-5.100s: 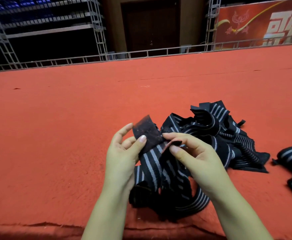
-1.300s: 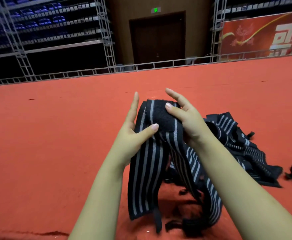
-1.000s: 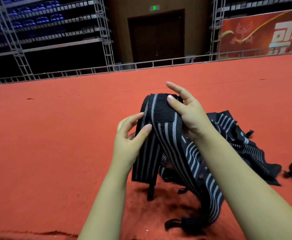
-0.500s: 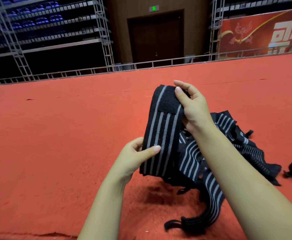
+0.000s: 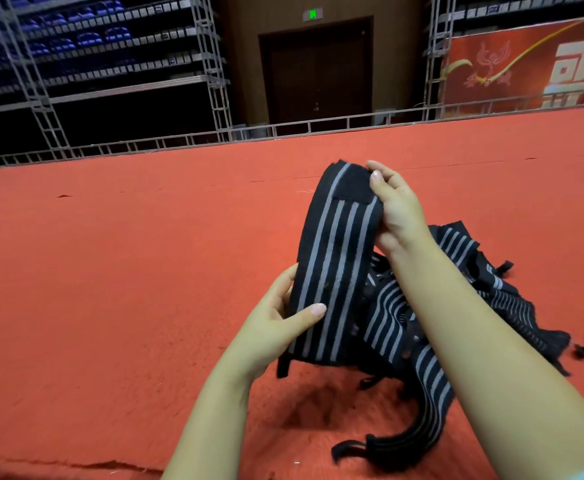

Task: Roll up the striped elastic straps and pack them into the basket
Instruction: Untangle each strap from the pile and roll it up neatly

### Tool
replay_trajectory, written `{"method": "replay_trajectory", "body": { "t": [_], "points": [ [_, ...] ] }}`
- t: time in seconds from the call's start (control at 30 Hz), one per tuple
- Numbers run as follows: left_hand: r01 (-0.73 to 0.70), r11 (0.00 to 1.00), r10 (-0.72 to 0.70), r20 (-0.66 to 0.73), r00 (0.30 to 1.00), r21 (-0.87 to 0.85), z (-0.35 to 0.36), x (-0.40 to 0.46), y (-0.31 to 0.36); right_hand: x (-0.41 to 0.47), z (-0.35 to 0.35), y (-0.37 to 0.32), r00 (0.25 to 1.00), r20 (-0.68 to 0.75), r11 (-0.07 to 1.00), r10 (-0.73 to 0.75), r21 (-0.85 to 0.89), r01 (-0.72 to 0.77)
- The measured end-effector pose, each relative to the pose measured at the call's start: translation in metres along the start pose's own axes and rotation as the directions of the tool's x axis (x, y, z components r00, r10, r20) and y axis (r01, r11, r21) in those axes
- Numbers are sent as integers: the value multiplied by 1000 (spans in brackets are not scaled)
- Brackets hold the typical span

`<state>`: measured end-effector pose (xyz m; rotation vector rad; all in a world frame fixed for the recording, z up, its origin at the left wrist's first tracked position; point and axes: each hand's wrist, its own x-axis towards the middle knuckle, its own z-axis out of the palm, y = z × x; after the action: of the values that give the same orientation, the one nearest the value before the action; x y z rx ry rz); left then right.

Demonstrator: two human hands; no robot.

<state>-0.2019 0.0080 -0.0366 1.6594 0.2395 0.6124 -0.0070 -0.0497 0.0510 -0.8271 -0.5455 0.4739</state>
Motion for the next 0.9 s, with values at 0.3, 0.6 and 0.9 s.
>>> {"method": "replay_trajectory", "body": {
  "t": [0.3, 0.6, 0.9],
  "points": [
    [156, 963, -163, -14, 986, -222, 10, -4, -17, 19, 0, -6, 993, -75, 995, 93, 53, -89],
    [223, 950, -218, 49, 975, -218, 8, -18, -28, 9, -15, 7, 996, -76, 999, 49, 5, -49],
    [252, 851, -147, 252, 957, -461, 2, -20, -33, -36, -7, -6, 962, 272, 999, 5, 46, -18]
  ]
}}
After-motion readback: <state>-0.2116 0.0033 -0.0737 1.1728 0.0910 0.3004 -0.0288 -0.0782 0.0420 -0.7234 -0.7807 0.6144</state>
